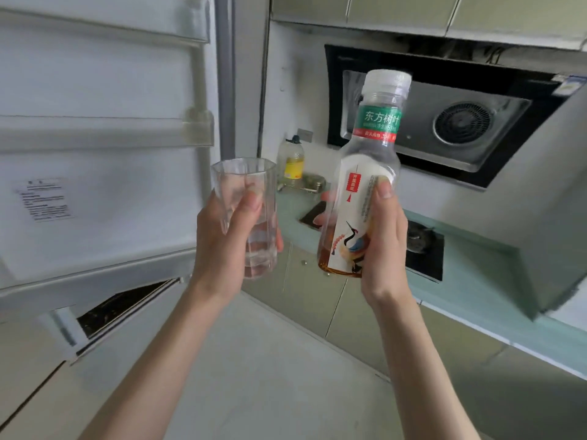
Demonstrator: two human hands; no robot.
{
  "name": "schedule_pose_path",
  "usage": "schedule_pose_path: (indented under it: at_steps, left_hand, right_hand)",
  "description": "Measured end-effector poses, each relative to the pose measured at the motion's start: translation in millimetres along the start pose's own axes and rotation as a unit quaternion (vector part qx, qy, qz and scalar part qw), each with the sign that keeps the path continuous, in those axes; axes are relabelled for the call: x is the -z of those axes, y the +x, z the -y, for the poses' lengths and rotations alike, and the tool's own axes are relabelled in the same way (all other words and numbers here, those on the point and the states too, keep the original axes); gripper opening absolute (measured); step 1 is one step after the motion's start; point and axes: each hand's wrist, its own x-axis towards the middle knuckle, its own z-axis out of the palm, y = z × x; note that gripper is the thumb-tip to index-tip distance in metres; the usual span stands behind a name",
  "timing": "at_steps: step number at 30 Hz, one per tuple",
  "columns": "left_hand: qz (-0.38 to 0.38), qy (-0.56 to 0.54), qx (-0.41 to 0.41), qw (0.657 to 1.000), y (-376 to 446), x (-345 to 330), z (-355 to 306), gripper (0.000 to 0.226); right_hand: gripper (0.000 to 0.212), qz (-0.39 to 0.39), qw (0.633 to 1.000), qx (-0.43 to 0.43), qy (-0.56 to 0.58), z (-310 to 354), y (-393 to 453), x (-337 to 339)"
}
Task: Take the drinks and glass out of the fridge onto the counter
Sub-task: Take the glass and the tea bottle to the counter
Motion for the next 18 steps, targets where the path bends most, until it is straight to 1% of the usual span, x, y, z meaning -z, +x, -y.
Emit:
schedule_pose_path:
  at_steps: [1,3,5,8,14,18]
  left_hand:
    - [0.015,-0.007,0.000,1.000,1.6,-15.6,2.8,0.015]
    - [0.042,-0.016,0.002,0.999,5.0,-44.5,10.9,0.024]
    - [0.069,-0.036,0.008,0.997,8.6,-70.1,20.8,0.030]
    - [0.105,-0.058,0.011,0.993,15.1,-105.7,35.6,0.031]
    - [0.185,-0.081,0.009,0.979,39.3,-171.4,72.2,0.039]
    - [0.220,-0.104,0.018,0.970,61.5,-212.8,101.2,0.034]
  right_hand:
    - [0.099,-0.014,1.000,0.003,-0.009,2.0,2.5,14.8]
    - [0.082,-0.041,0.999,0.009,-0.022,5.4,6.1,42.7]
    - [0.076,-0.066,0.997,0.014,-0.039,7.9,8.8,67.3]
    - [0.070,-0.096,0.994,0.020,-0.056,9.9,15.1,103.0]
    - [0.063,-0.150,0.985,0.026,-0.087,3.6,39.5,159.0]
    - [0.070,-0.187,0.975,0.024,-0.120,-7.2,61.7,191.7]
